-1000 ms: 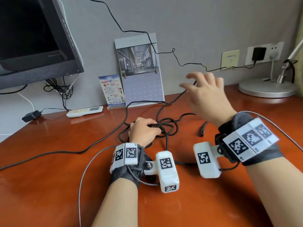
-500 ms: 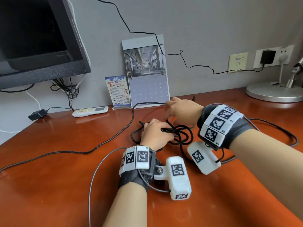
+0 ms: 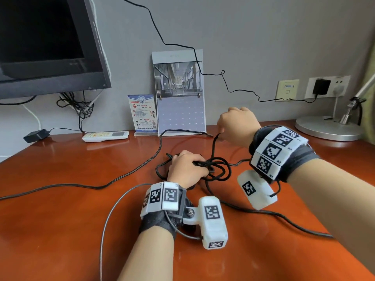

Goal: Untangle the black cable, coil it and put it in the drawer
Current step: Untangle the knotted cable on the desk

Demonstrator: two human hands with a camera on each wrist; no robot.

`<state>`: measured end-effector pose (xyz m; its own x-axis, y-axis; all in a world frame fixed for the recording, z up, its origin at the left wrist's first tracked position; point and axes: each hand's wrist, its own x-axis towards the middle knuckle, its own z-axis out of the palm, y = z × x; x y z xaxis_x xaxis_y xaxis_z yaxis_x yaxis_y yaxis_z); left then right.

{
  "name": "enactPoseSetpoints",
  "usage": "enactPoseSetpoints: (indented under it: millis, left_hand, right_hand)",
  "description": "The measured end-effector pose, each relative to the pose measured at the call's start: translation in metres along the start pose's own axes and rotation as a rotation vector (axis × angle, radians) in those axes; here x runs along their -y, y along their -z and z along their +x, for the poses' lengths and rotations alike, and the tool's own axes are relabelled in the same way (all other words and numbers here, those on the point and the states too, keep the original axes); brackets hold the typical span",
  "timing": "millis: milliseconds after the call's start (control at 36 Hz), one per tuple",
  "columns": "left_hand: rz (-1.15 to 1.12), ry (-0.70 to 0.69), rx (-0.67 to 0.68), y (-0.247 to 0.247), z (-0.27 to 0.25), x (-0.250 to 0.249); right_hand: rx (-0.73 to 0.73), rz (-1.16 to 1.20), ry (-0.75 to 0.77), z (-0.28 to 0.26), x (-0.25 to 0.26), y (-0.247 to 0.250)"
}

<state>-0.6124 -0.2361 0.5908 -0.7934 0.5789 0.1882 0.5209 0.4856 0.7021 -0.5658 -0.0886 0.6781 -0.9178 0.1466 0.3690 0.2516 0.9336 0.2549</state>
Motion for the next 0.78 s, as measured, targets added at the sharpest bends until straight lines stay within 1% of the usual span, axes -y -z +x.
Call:
enactPoseSetpoints:
  millis: [83,194,278,417,528,583,667,722,778]
  left_hand:
    - [-0.01,0.012,-0.003,0.001,-0.001,0.0]
    - [-0.022,0.019,-0.011,0.001,-0.002,-0.001]
    - [-0.026,0.02,-0.016,0.002,-0.004,-0.002]
    - [-0.014,0.024,-0.018,0.002,-0.003,-0.002]
    - [-0.013,0.038,-0.021,0.002,-0.003,-0.001]
    - [-0.005,0.038,-0.026,0.002,-0.003,-0.001]
    - [0.014,0.043,-0.038,0.003,-0.002,0.0]
    - [0.023,0.055,-0.059,0.003,-0.002,0.0]
    - [0.036,0.068,-0.084,0.004,-0.002,0.001]
  right_hand:
    - [-0.061,0.034,-0.1,0.0,-0.008,0.007]
    - [-0.102,0.174,-0.303,0.002,-0.02,0.017]
    - [-0.124,0.351,-0.457,0.004,-0.036,0.021]
    - [-0.216,0.625,-0.63,0.004,-0.073,0.022]
    - [-0.288,1.104,-0.853,-0.001,-0.101,0.02]
    - [-0.334,1.303,-0.923,-0.004,-0.116,0.016]
    - [-0.415,1.46,-1.027,-0.014,-0.14,0.01]
    - [-0.482,1.508,-1.113,-0.024,-0.155,0.003]
    - [-0.506,1.54,-1.13,-0.029,-0.178,-0.015]
